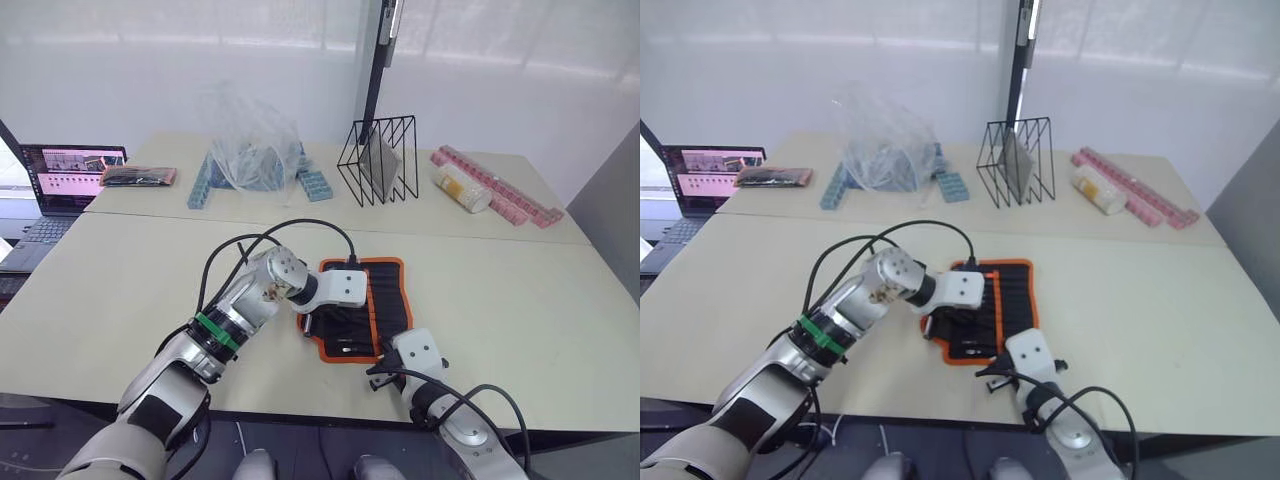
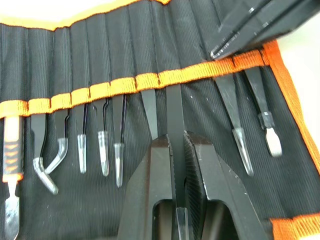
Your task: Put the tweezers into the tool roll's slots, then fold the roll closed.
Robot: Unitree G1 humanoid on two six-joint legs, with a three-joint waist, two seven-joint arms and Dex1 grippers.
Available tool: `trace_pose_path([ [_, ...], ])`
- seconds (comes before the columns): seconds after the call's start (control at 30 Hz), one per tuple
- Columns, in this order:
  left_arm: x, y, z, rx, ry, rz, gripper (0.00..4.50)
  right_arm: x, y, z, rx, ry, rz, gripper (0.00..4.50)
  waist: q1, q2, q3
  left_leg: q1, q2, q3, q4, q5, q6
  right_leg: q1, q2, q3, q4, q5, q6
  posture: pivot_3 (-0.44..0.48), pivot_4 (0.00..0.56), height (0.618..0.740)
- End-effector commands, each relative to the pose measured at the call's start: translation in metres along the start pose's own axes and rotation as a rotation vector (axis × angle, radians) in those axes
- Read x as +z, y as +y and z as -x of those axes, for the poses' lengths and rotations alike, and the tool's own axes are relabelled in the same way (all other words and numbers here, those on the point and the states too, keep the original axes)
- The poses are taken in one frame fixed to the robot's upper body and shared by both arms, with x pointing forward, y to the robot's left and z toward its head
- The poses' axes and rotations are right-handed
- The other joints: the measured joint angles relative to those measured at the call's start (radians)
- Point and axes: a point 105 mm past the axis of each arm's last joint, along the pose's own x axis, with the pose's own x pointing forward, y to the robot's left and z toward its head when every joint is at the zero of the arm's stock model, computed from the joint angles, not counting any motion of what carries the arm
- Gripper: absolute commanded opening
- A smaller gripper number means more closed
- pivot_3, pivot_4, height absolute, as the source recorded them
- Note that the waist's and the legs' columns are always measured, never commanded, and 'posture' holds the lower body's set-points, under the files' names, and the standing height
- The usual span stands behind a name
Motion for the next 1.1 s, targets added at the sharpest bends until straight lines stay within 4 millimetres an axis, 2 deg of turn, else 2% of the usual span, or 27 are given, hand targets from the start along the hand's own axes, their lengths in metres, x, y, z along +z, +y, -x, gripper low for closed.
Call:
trace_pose_path([
  [0.03, 0.015, 0.002, -0.016, 0.015, -0.040, -0.037, 0.02, -0.052, 0.022, 0.004, 0.082, 0.223, -0.054, 0.00, 0.000, 0.000, 0.000, 0.000, 0.000, 0.000, 0.000, 0.000, 0.000, 0.000, 0.000, 0.000, 0.000, 0.000, 0.000, 0.000, 0.150, 0.708],
  [0.5, 0.030, 0.001, -0.053, 0.025, -0.092, -0.053, 0.02, -0.053, 0.021, 0.005, 0.082, 0.227, -0.055, 0.00, 0.028, -0.003, -0.004, 0.000, -0.002, -0.001, 0.007, 0.000, 0.000, 0.004, -0.001, 0.000, 0.000, 0.000, 0.001, 0.000, 0.150, 0.708],
  [0.77, 0.036, -0.001, -0.058, -0.010, -0.130, -0.074, 0.02, -0.053, 0.021, 0.005, 0.081, 0.228, -0.055, 0.00, 0.029, -0.004, -0.005, -0.001, -0.003, -0.002, 0.007, 0.000, 0.000, 0.004, -0.001, 0.000, 0.000, 0.000, 0.001, 0.000, 0.150, 0.708],
  [1.1, 0.034, 0.002, -0.063, 0.000, -0.150, -0.067, 0.02, -0.053, 0.022, 0.007, 0.081, 0.230, -0.057, 0.00, 0.031, -0.004, -0.006, -0.001, -0.006, -0.006, 0.008, 0.000, 0.001, 0.005, -0.002, 0.000, -0.001, 0.000, 0.003, 0.000, 0.150, 0.708],
])
